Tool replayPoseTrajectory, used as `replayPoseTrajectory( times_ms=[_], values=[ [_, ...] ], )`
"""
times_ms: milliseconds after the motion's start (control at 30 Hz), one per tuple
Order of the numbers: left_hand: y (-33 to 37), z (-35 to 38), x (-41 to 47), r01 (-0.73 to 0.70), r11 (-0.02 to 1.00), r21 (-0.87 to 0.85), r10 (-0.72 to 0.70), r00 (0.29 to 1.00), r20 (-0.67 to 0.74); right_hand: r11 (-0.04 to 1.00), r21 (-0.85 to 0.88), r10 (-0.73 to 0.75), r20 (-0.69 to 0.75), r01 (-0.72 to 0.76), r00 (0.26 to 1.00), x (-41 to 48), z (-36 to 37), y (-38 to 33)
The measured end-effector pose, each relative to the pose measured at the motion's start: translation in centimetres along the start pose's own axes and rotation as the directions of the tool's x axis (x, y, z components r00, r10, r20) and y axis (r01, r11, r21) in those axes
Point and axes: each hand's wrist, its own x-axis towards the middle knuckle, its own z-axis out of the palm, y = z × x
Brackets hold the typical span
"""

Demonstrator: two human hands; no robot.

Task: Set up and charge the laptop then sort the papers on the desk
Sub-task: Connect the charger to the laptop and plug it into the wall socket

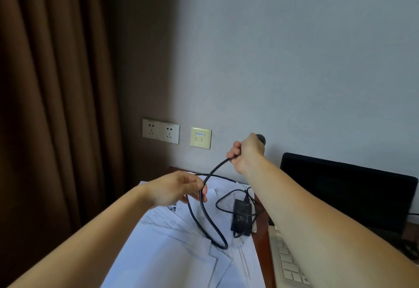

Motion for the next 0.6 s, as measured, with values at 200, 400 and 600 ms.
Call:
replayPoseTrajectory(
  times_ms=[200,400,600],
  values=[
    [-1.7,-0.5,1.3,-0.028,0.998,0.057,0.040,0.975,-0.219,0.921,-0.257,-0.238,0.225,0.294,0.945,2.9,1.8,2.4],
    [0.2,-4.5,4.4,-0.228,0.932,-0.282,0.012,0.797,-0.604,0.868,-0.279,-0.226,0.516,0.412,0.826,2.4,5.2,5.7],
    [-0.2,-8.8,6.7,-0.210,0.937,-0.279,-0.024,0.758,-0.652,0.667,-0.447,-0.229,0.639,0.596,0.734,4.4,7.4,10.1]
  ],
)
